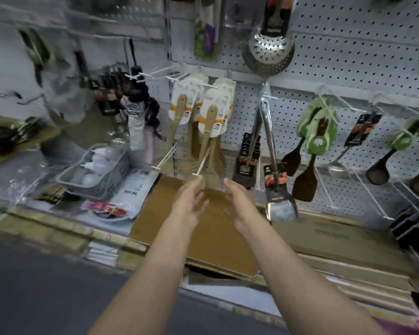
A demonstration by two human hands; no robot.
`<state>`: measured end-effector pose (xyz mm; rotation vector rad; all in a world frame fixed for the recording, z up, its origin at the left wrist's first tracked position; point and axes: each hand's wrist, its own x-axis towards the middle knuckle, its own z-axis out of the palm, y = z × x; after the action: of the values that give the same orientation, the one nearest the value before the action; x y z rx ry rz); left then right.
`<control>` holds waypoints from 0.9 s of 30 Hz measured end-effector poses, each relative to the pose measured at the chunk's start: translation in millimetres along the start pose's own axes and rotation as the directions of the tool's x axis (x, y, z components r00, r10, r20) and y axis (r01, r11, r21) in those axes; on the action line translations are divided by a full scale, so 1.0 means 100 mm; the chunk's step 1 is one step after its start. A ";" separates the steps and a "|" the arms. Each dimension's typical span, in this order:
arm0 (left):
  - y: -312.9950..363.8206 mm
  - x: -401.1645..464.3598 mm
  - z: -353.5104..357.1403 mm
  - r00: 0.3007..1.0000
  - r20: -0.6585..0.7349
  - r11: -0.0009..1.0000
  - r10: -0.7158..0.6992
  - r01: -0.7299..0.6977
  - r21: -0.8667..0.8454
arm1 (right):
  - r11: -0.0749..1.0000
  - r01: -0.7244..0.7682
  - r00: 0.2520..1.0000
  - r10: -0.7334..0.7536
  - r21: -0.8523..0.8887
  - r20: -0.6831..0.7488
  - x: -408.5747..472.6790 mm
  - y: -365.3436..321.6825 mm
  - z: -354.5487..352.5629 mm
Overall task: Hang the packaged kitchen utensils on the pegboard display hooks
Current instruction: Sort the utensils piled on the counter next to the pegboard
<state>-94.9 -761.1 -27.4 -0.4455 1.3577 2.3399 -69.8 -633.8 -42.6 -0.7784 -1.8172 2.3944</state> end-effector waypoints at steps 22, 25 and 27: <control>3.47 0.72 -4.39 0.944 -0.293 0.983 0.152 -0.176 -0.057 | 0.981 -0.129 0.949 0.165 -0.147 0.270 0.36 0.83 5.55; 3.78 0.84 -4.87 0.920 -0.357 0.973 0.161 -0.209 -0.100 | 0.976 -0.120 0.934 0.172 -0.180 0.313 0.45 1.00 6.17; 3.97 0.96 -5.20 0.909 -0.385 0.965 0.162 -0.227 -0.129 | 0.969 -0.117 0.917 0.190 -0.217 0.352 0.54 1.09 6.55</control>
<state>-333.9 -1377.8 -22.6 -0.8819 1.4225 2.6486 -355.6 -1235.7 -37.8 -0.5224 -2.2316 2.6423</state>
